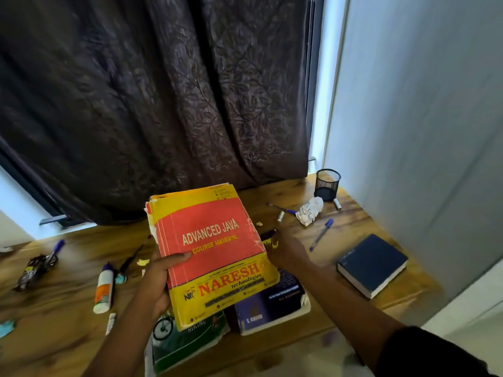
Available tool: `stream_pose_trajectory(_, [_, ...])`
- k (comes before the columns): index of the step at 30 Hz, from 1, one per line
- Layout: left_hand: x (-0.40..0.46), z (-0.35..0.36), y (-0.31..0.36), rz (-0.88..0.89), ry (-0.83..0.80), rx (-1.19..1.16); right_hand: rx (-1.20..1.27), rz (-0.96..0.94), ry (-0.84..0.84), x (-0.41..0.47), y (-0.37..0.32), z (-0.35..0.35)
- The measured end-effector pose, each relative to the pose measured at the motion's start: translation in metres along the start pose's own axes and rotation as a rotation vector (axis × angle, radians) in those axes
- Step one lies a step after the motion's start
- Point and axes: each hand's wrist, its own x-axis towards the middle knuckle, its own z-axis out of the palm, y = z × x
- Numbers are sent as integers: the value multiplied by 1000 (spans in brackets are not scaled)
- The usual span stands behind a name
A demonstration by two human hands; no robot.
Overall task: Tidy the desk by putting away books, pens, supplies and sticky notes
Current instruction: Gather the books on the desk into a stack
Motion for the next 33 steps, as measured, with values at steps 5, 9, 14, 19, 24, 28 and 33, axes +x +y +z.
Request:
stream_pose_trajectory(5, [-29, -17, 1, 27, 46, 8, -484, -13, -26, -43, 28, 51])
stream_pose_trajectory(9, [-57, -37, 4, 68, 93, 61, -595, -137, -116, -67, 17, 81])
stream_pose_trajectory(14, [-80, -65, 10, 98, 156, 78, -777, -50, -124, -80, -13, 106])
stream_pose_trajectory(19, [-97, -81, 17, 145, 199, 94, -870, 76, -94, -67, -36, 117])
stream_pose_trajectory(24, [-102, -85, 17, 133, 245, 69, -798, 92, -135, -52, -40, 135])
stream_pose_trajectory(28, [-100, -75, 18, 135, 241, 72, -738, -48, -168, -48, -36, 130])
stream_pose_trajectory(33, [-85, -57, 16, 43, 202, 58, -561, -303, -159, -50, -30, 71])
